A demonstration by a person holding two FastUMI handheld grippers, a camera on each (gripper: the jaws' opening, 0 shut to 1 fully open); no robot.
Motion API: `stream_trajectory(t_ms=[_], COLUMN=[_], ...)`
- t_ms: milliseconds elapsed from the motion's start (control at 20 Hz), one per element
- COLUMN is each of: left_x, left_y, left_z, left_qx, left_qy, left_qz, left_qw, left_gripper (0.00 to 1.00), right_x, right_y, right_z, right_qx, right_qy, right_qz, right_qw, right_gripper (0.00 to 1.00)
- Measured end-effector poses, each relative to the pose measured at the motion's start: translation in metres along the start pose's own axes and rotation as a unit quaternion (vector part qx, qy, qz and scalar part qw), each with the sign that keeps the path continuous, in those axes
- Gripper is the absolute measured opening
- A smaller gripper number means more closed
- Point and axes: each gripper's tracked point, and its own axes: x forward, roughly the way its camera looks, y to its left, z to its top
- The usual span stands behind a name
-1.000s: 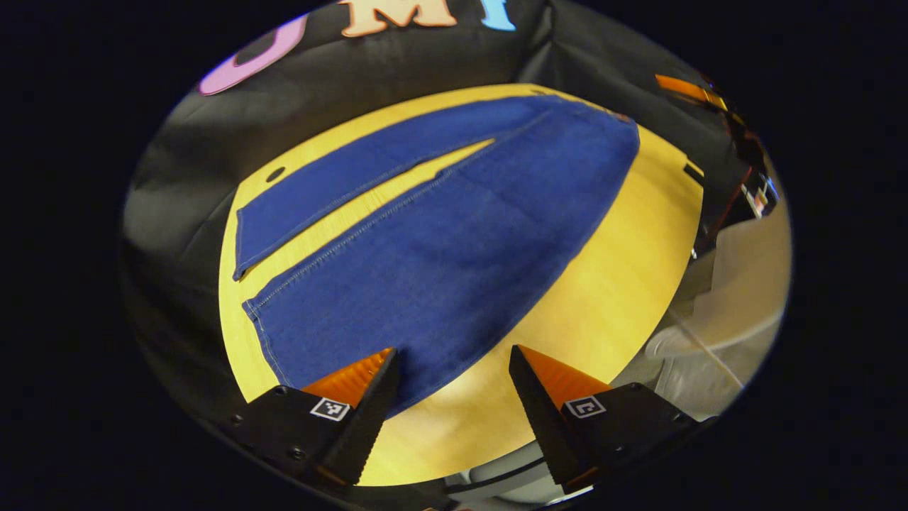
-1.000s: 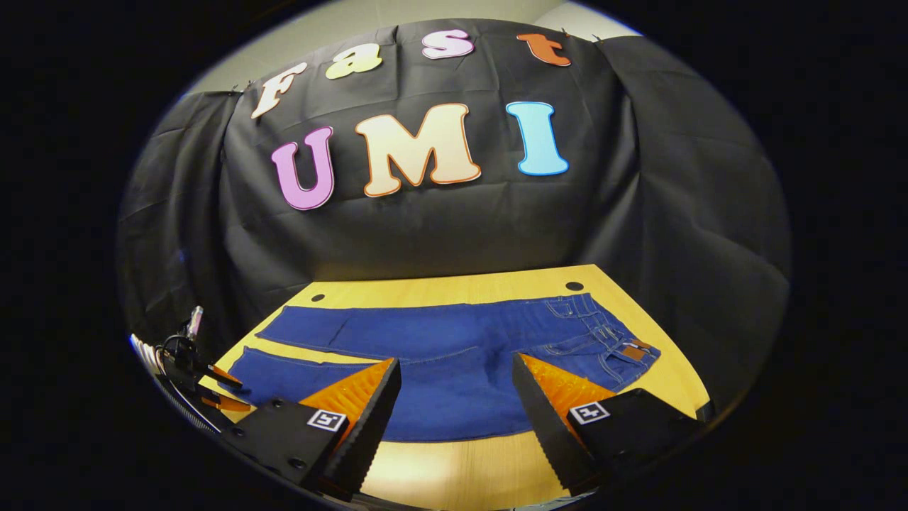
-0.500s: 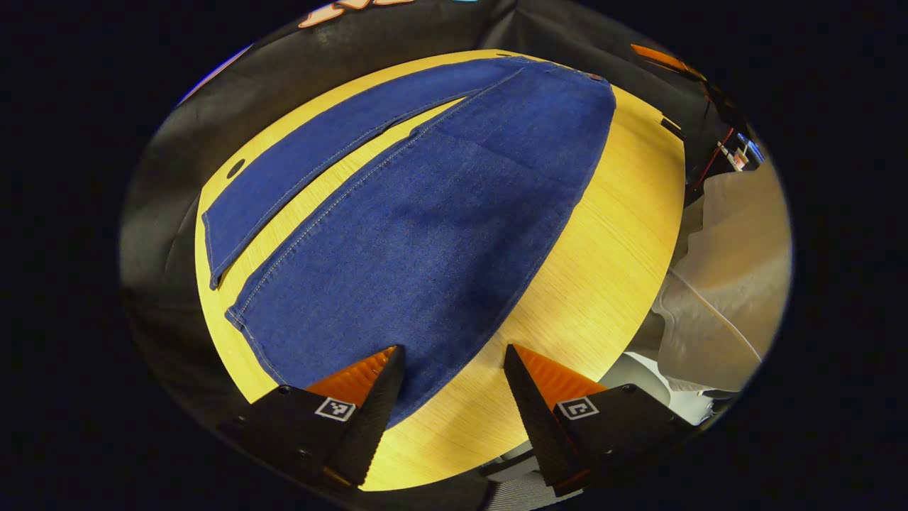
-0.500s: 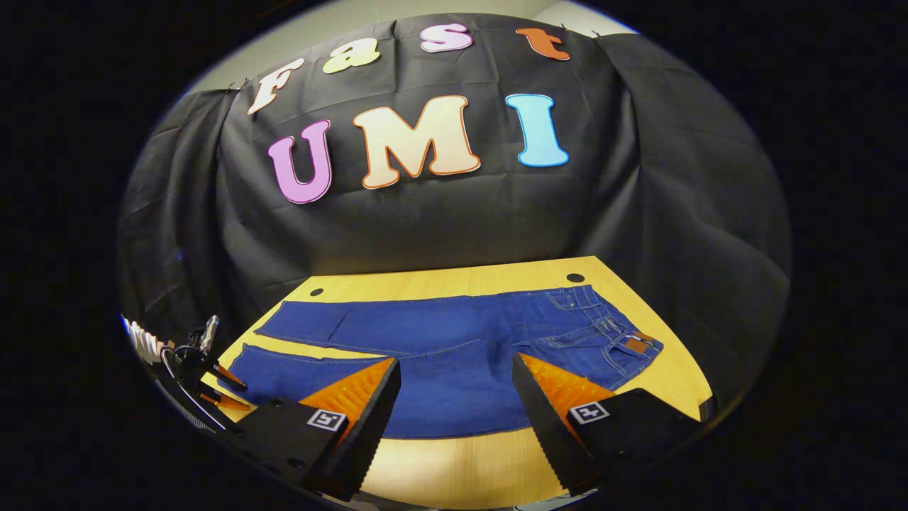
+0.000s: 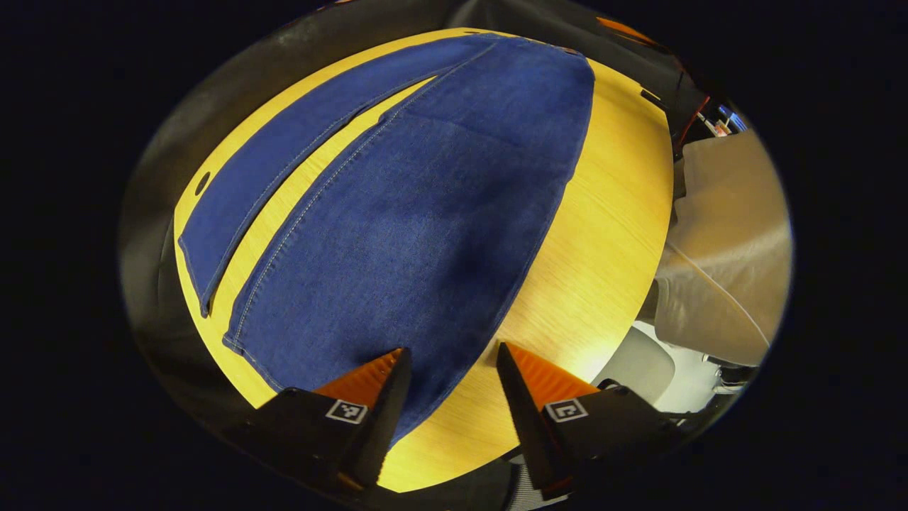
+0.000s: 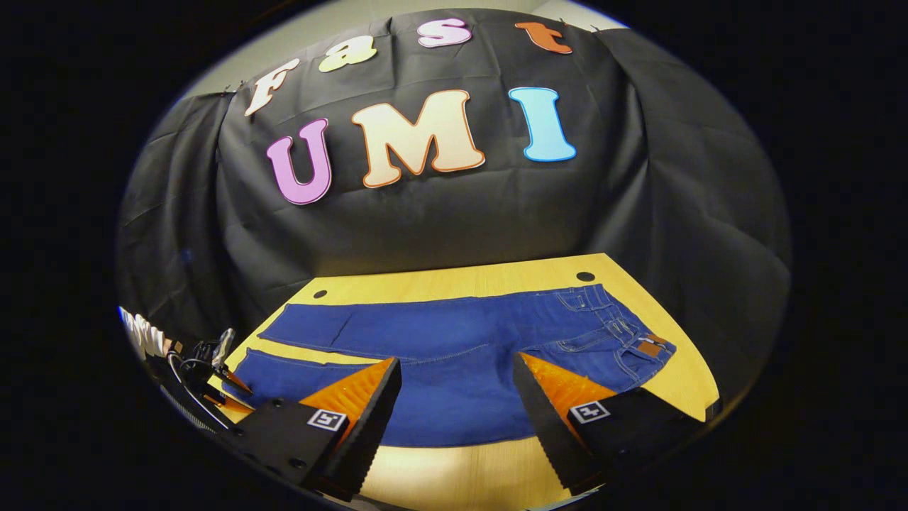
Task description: Grasp the waist and the cuffs of the jeans and fold them to make the two legs overlap; first hold the waist and fold one-third of the jeans toward the cuffs, then hold the cuffs and fold the remaining one-third in the same direction to finish folding.
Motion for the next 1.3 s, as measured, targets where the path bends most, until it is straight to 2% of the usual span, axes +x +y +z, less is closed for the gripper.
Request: stream_trajectory(t_ms=[50,150,200,250,350,400,450,600,650,800,850,950,1150,1300], left_x=[0.001,0.001,0.0,0.002,0.0,0.001,0.002,0.002,0.002,0.003,0.004,0.004,0.006,0.006], left_y=[0.001,0.004,0.003,0.006,0.01,0.011,0.011,0.012,0.012,0.011,0.011,0.012,0.011,0.011], left_z=[0.0,-0.001,-0.001,0.0,0.003,0.005,0.004,0.004,0.004,0.004,0.004,0.004,0.005,0.004], left_qx=[0.003,0.017,0.025,0.041,0.055,0.055,0.046,0.019,0.02,0.007,0.003,0.006,0.0,0.0], left_qy=[0.001,0.006,0.014,0.018,0.009,0.002,0.002,-0.001,-0.001,0.011,0.016,0.024,0.038,0.043], left_qz=[0.001,-0.001,-0.003,0.003,0.017,0.016,0.015,0.015,0.019,0.03,0.033,0.04,0.059,0.068], left_qw=[1.0,1.0,1.0,0.999,0.998,0.998,0.999,1.0,1.0,0.999,0.999,0.999,0.998,0.997], left_gripper=[0.64,0.52,0.5,0.48,0.16,0.0,0.0,0.0,0.0,0.0,0.0,0.0,0.0,0.0], right_x=[0.0,0.001,0.001,0.0,-0.001,-0.001,0.0,0.006,0.008,0.013,0.013,0.015,0.026,0.034], right_y=[0.0,-0.001,-0.002,-0.003,-0.004,-0.004,-0.005,-0.007,-0.011,-0.033,-0.044,-0.065,-0.12,-0.153], right_z=[0.003,0.002,0.0,-0.002,-0.006,-0.01,-0.016,-0.037,-0.043,-0.063,-0.074,-0.091,-0.115,-0.138], right_qx=[-0.001,0.001,0.002,0.001,-0.004,-0.012,-0.024,-0.075,-0.099,-0.163,-0.182,-0.224,-0.311,-0.335], right_qy=[-0.002,-0.003,-0.002,0.0,0.004,0.008,0.017,0.057,0.07,0.113,0.138,0.177,0.241,0.297], right_qz=[0.001,-0.001,-0.003,-0.005,-0.005,-0.003,0.001,0.028,0.037,0.063,0.072,0.086,0.102,0.11], right_qw=[1.0,1.0,1.0,1.0,1.0,1.0,1.0,0.995,0.992,0.978,0.971,0.955,0.914,0.887], right_gripper=[0.98,0.98,0.94,0.98,0.98,0.94,0.98,0.94,0.98,0.96,0.99,0.99,0.99,0.99])
